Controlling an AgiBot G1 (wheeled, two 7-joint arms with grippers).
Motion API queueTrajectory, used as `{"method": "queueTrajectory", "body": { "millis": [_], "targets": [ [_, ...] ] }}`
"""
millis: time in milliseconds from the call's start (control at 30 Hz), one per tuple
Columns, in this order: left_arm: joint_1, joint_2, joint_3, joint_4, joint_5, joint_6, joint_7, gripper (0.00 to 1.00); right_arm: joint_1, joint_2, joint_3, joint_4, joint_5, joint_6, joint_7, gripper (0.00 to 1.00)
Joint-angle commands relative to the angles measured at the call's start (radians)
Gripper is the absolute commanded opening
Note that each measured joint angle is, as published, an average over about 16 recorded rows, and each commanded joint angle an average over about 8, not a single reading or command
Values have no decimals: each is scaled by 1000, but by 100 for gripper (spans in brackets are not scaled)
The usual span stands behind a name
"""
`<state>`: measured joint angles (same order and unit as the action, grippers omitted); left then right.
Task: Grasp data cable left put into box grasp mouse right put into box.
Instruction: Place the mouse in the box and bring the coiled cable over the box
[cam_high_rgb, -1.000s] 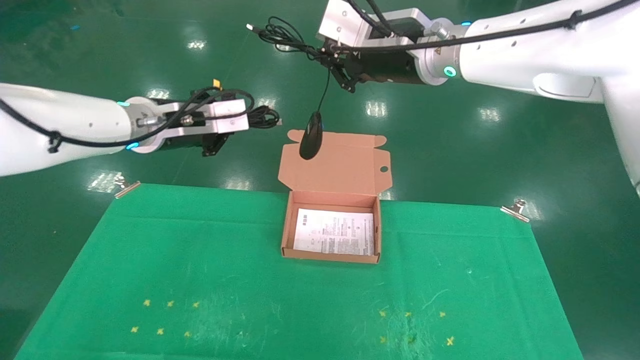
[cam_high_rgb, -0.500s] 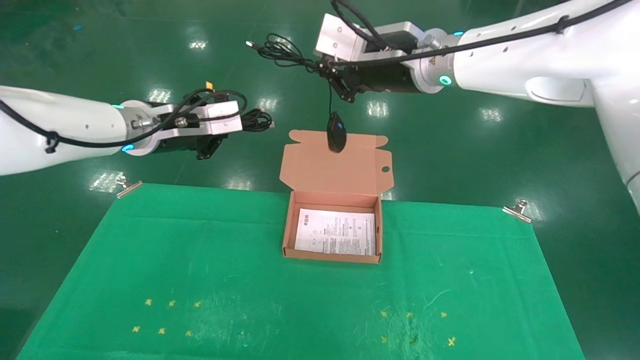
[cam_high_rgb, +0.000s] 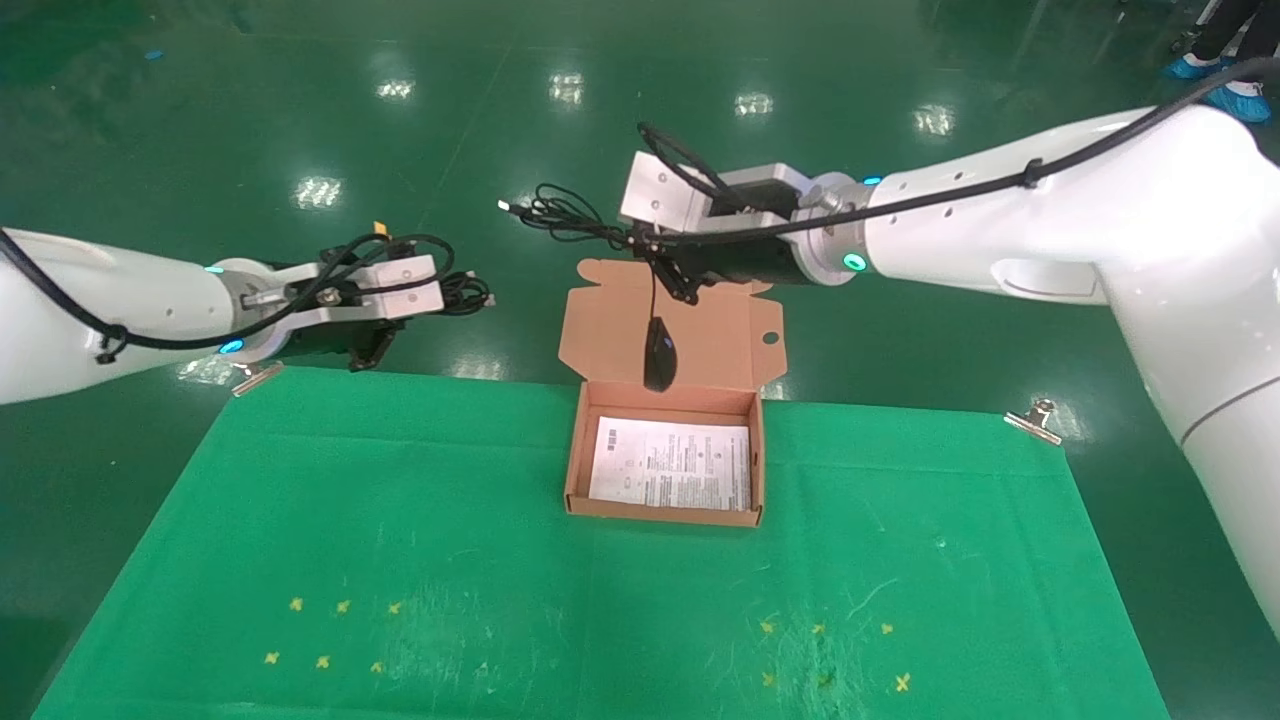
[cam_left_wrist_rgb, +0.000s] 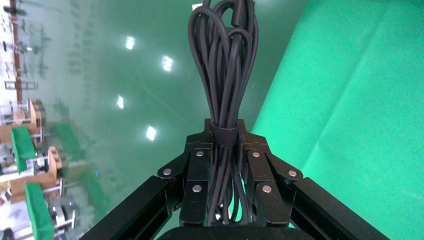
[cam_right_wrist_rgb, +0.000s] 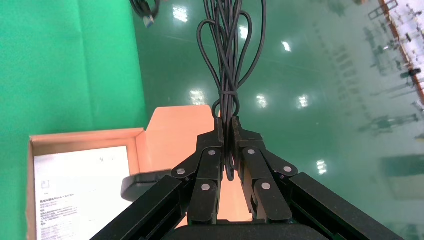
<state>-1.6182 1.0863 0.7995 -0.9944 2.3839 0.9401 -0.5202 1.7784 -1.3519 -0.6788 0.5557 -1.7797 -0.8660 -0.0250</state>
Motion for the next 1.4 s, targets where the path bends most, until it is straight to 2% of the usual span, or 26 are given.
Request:
{"method": "queueTrajectory", "body": {
  "millis": [33,267,633,1000,1033,1267,1300,1400],
  "targets": [
    [5,-5,2,-1,16,10,-19,0,-10,-1,-13,-1,5,5,8,0],
    [11,-11,5,-23,42,29,-51,0,-51,-6,-71,-12,30,25,49,0],
    [15,-14,5,-39,51,35,-65,0,-109,-11,-161,-3,145,46,112,0],
    [16,-15,5,-42,53,36,-67,0,-129,-11,-262,-103,202,115,195,0],
    [16,-15,5,-42,53,36,-67,0,-130,-11,-269,-112,205,120,199,5],
    [17,-15,5,-42,54,37,-67,0,-135,-12,-301,-153,223,133,224,92],
    [17,-15,5,-42,54,37,-67,0,-135,-12,-303,-155,224,133,226,99],
    [17,-15,5,-42,54,37,-67,0,-134,-11,-301,-152,224,131,223,100]
  ]
}}
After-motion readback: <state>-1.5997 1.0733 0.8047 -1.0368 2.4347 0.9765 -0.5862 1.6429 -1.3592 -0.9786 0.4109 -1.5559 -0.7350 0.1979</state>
